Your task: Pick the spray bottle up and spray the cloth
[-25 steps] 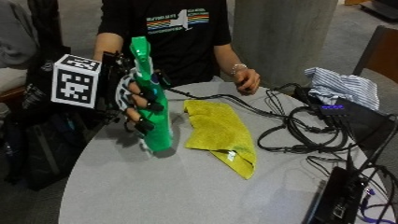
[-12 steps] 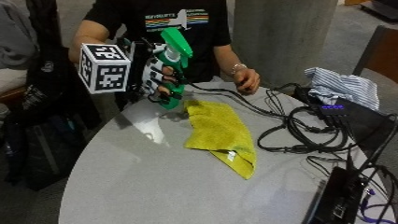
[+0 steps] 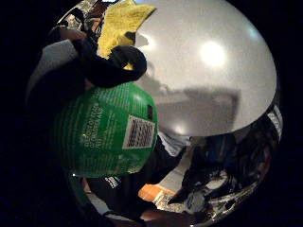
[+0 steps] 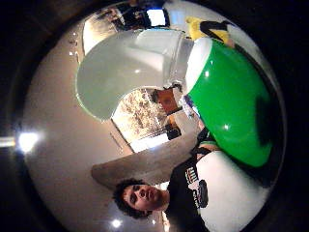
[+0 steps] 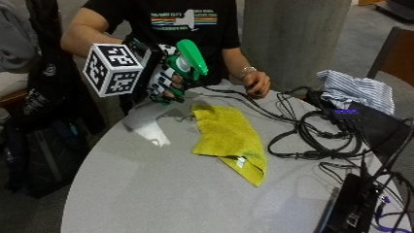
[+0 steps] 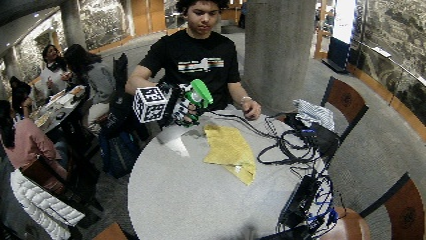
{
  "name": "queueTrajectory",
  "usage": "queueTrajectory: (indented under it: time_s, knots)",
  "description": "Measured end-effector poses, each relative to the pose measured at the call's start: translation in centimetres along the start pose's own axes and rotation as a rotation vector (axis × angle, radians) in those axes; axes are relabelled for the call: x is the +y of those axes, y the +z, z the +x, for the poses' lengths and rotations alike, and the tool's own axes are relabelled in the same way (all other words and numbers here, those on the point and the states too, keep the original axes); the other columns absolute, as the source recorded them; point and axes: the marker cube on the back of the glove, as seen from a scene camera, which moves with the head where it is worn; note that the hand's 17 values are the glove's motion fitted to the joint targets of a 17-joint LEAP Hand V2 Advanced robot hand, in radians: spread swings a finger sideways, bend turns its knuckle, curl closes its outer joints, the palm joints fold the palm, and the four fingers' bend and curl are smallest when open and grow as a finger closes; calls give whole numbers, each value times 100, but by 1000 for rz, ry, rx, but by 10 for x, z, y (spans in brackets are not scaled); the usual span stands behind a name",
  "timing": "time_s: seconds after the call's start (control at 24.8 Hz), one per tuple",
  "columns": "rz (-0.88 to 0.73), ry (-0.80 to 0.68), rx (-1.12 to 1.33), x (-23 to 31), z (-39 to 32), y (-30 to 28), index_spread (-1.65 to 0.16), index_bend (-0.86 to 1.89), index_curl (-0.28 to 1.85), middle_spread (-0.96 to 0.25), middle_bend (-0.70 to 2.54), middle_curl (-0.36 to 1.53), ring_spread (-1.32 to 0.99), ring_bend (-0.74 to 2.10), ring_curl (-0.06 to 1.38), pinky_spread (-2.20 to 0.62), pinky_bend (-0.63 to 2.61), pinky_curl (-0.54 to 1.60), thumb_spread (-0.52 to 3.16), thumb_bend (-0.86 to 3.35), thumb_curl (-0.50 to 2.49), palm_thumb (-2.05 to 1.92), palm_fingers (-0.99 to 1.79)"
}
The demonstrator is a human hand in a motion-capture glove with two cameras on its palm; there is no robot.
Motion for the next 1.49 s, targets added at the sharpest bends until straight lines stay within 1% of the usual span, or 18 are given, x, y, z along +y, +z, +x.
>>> queueTrajectory:
  time_s: [0.4, 1.49]
  knots:
    - [-59, 73, 60, 2, 4, 5, -19, 13, 39, -3, 27, 45, 13, 23, 34, 29, 53, 29, 60, -3, 67, 99, 96]
    - [-76, 96, 50, 2, 8, 8, -18, 12, 37, -3, 24, 46, 14, 21, 36, 28, 53, 31, 60, -3, 70, 97, 99]
